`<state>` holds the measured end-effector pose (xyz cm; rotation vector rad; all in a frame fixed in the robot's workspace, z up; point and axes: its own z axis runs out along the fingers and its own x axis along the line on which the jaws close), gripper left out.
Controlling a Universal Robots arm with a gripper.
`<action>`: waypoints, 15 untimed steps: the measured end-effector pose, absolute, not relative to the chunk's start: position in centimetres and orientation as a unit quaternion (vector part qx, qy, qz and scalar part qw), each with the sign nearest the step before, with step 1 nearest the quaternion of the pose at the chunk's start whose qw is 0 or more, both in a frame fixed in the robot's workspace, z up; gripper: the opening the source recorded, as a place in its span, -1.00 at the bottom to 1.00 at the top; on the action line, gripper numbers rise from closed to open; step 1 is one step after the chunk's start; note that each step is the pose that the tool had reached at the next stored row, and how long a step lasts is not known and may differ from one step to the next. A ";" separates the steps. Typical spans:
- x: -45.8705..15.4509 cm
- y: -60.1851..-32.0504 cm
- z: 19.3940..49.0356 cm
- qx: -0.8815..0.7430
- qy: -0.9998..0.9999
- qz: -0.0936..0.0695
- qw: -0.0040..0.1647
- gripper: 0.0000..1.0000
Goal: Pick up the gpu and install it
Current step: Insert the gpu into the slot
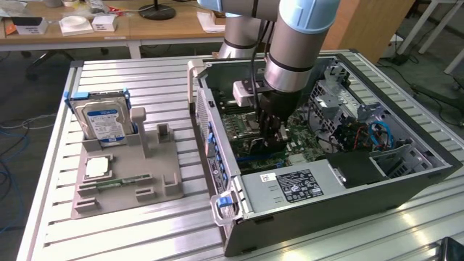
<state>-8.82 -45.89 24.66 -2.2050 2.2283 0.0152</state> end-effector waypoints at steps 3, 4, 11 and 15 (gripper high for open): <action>-8.8 -45.8 24.6 -0.703 0.711 0.005 0.003 -0.47; -8.8 -45.8 24.6 -0.703 0.711 0.005 0.003 -0.47; -8.9 -45.8 24.6 -0.703 0.711 0.005 0.003 -0.47; -8.9 -45.8 24.6 -0.703 0.711 0.005 0.003 -0.47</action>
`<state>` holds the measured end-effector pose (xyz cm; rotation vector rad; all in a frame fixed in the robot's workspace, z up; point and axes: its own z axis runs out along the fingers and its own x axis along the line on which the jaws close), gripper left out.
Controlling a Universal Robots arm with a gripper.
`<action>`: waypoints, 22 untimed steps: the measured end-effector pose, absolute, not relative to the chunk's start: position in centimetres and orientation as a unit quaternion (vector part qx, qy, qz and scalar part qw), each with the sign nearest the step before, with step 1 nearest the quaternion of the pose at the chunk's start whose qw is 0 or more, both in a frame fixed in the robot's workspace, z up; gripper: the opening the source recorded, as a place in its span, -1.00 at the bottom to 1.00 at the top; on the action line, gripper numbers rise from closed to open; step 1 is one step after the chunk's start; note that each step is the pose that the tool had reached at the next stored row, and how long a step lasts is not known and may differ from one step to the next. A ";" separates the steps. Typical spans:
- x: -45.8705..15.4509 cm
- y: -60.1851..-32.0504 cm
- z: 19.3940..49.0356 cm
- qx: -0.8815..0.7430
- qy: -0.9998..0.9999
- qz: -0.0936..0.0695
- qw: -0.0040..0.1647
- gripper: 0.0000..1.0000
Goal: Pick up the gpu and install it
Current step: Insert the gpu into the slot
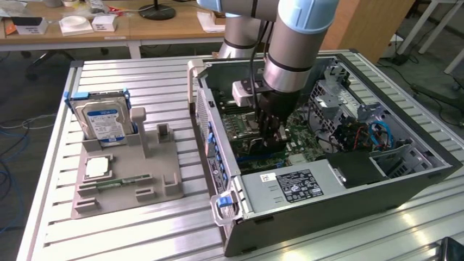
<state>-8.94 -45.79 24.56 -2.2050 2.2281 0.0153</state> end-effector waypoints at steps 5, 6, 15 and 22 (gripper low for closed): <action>-8.9 -45.8 24.3 -0.703 0.711 0.005 0.003 -0.47; -8.9 -45.8 24.3 -0.703 0.711 0.005 0.003 -0.47; -8.9 -45.8 24.2 -0.703 0.711 0.005 0.003 -0.47; -9.0 -45.8 23.8 -0.703 0.711 0.005 0.003 -0.47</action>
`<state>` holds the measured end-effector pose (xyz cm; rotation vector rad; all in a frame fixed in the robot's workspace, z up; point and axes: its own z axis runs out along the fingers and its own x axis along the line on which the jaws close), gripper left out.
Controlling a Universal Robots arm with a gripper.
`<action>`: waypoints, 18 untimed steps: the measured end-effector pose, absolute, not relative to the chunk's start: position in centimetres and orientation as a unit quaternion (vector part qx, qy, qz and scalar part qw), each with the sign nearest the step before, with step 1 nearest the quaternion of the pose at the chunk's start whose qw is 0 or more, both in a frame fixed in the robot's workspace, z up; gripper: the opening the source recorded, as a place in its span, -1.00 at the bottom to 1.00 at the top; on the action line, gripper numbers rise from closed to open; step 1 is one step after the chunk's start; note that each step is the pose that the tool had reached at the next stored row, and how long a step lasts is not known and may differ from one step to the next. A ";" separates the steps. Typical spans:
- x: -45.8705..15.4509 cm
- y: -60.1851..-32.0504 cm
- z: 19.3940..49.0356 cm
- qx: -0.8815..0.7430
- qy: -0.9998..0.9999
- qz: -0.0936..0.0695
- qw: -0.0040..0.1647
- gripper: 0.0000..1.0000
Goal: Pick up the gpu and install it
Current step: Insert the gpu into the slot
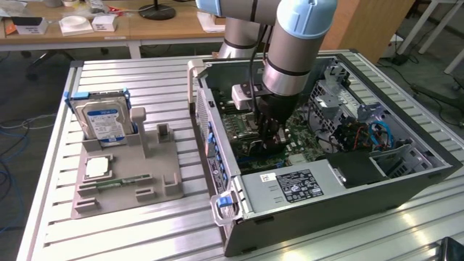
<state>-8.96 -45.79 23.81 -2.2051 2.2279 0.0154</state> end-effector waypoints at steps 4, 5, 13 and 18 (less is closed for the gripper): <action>-9.0 -45.8 23.8 -0.703 0.711 0.005 0.003 -0.47; -9.0 -45.8 23.8 -0.703 0.711 0.005 0.003 -0.47; -9.0 -45.8 23.8 -0.703 0.711 0.005 0.003 -0.47; -9.1 -45.8 23.8 -0.704 0.711 0.005 0.003 -0.47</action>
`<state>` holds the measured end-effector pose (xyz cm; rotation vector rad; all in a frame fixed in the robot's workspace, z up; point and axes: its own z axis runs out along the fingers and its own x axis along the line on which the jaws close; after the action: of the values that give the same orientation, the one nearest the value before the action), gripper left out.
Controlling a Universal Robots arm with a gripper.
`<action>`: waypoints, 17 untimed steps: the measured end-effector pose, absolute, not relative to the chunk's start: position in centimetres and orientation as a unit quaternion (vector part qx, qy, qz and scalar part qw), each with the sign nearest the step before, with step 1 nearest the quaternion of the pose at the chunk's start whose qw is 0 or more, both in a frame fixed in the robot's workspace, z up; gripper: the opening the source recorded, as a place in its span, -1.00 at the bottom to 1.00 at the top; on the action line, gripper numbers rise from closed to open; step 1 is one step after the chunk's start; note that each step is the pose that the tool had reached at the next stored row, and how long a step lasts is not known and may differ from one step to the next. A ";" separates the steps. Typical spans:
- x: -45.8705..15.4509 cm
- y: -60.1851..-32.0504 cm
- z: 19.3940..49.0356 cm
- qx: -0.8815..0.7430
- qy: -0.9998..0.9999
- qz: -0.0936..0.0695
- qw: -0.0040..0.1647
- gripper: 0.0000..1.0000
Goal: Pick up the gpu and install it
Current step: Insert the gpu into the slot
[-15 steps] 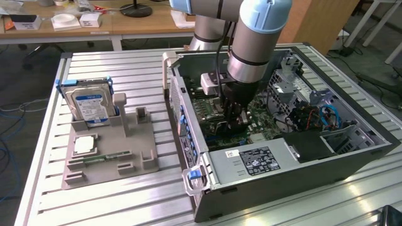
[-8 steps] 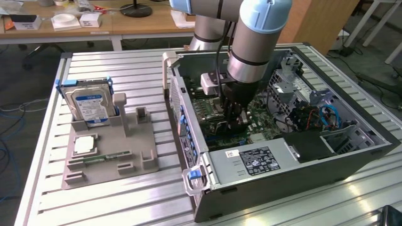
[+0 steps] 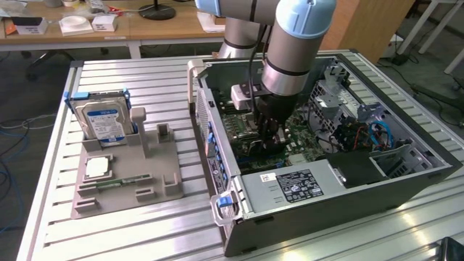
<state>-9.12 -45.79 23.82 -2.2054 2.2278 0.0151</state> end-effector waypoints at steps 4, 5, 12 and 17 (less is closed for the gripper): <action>-9.2 -45.8 23.8 -0.703 0.711 0.005 0.003 -0.47; -9.2 -45.8 23.8 -0.703 0.711 0.005 0.003 -0.47; -9.2 -45.8 23.8 -0.703 0.711 0.005 0.003 -0.47; -9.2 -45.8 23.5 -0.703 0.711 0.005 0.003 -0.47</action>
<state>-9.23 -45.80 23.46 -2.2056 2.2291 0.0154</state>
